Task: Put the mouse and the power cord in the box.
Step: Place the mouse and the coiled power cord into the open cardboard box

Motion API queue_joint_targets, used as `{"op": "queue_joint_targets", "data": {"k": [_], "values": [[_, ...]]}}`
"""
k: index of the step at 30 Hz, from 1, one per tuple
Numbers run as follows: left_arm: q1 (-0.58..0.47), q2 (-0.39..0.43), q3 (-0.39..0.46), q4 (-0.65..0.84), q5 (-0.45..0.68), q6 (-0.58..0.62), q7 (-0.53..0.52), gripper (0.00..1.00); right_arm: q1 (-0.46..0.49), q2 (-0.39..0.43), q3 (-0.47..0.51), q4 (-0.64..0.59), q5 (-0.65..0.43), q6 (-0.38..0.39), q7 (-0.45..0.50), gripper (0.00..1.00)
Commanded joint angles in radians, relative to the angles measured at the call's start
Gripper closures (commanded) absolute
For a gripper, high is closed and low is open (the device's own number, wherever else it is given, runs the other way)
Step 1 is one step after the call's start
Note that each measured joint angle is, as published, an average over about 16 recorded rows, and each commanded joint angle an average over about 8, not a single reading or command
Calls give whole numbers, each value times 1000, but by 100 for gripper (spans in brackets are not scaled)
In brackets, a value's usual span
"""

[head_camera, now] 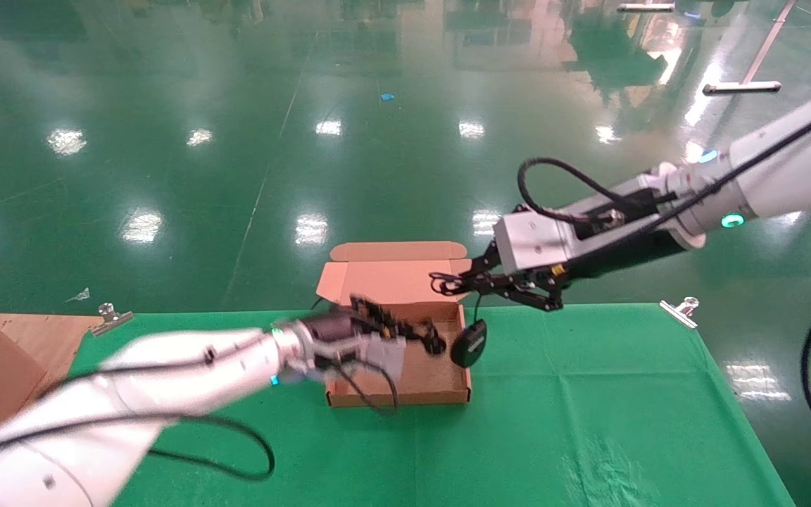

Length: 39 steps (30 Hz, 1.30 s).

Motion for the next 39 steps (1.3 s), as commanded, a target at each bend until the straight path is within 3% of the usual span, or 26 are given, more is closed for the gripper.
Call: {"op": "queue_joint_targets", "data": {"k": [1, 4, 6, 15, 25, 33, 39], "values": [[31, 0, 60, -34, 7, -38, -44, 50, -19, 12, 1, 7, 3, -2, -1, 100], [34, -2, 123, -50, 6, -70, -97, 12, -37, 22, 3, 15, 6, 1, -6, 100], [31, -2, 158, -55, 1, -83, -131, 1, -47, 26, 4, 17, 7, 3, -9, 100], [10, -4, 281, -77, -24, -122, -227, 0, -69, 27, 5, 18, 10, 9, -13, 100], [-11, -7, 361, -88, -76, -134, -292, 0, -46, -2, 8, 24, 15, 13, 7, 100], [-54, -46, 316, -49, -215, -58, -270, 0, -35, -79, -7, 24, -7, 61, 29, 100], [-65, -179, 235, -73, -342, 78, -162, 0, -59, -141, -33, 13, -25, 126, 39, 100]]}}
